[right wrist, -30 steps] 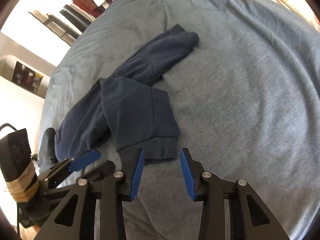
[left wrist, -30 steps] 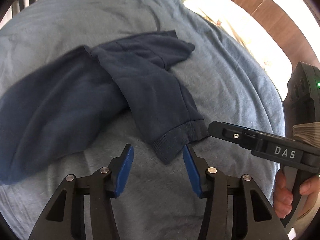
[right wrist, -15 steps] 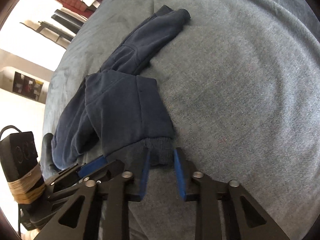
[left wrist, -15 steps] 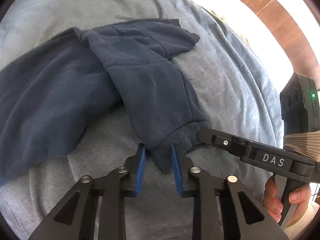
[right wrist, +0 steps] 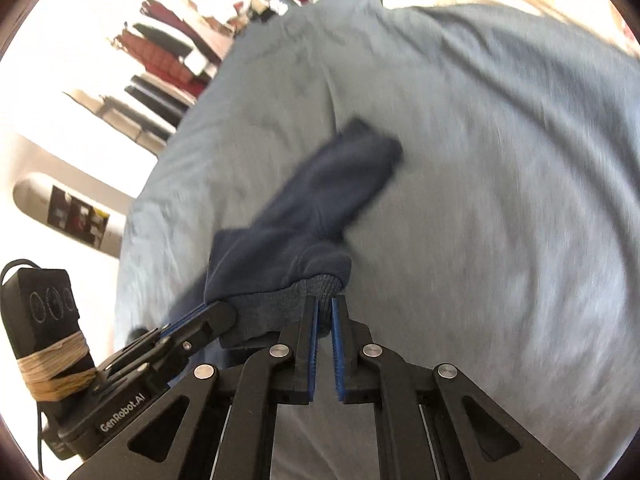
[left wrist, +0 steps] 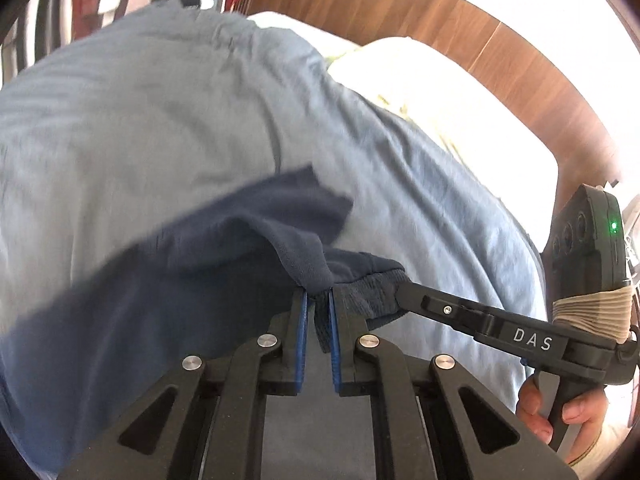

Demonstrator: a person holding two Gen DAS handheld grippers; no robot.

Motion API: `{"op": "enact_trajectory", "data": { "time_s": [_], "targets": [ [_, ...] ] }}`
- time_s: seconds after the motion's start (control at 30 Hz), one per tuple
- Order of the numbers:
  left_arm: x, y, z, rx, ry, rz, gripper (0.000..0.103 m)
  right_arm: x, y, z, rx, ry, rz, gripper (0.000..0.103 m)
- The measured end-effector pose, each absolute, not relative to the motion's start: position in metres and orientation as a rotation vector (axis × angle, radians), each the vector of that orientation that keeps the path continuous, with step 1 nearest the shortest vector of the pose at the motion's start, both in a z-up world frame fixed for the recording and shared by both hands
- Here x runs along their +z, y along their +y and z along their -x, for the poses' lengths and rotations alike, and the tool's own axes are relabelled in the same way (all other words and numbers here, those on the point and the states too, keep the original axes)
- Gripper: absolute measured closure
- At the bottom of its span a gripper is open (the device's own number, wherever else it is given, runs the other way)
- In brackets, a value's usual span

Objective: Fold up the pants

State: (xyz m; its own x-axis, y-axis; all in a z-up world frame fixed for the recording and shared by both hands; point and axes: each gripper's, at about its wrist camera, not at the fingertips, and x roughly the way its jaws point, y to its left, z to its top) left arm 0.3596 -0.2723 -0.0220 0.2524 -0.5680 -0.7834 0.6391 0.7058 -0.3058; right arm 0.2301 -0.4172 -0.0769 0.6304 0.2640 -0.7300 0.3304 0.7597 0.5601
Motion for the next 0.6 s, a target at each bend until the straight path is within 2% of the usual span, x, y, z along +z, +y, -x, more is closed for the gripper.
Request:
{"op": "enact_trajectory", "data": {
  "time_s": [0.3, 0.6],
  "targets": [
    [-0.023, -0.320, -0.420, -0.871, 1.013, -0.153, 0.092, -0.080, -0.462, -0.287, -0.090, 0.831, -0.783, 0.095],
    [-0.047, -0.355, -0.463, -0.887, 1.051, -0.212, 0.092, -0.103, -0.491, -0.327, -0.125, 0.849, -0.826, 0.095]
  ]
}}
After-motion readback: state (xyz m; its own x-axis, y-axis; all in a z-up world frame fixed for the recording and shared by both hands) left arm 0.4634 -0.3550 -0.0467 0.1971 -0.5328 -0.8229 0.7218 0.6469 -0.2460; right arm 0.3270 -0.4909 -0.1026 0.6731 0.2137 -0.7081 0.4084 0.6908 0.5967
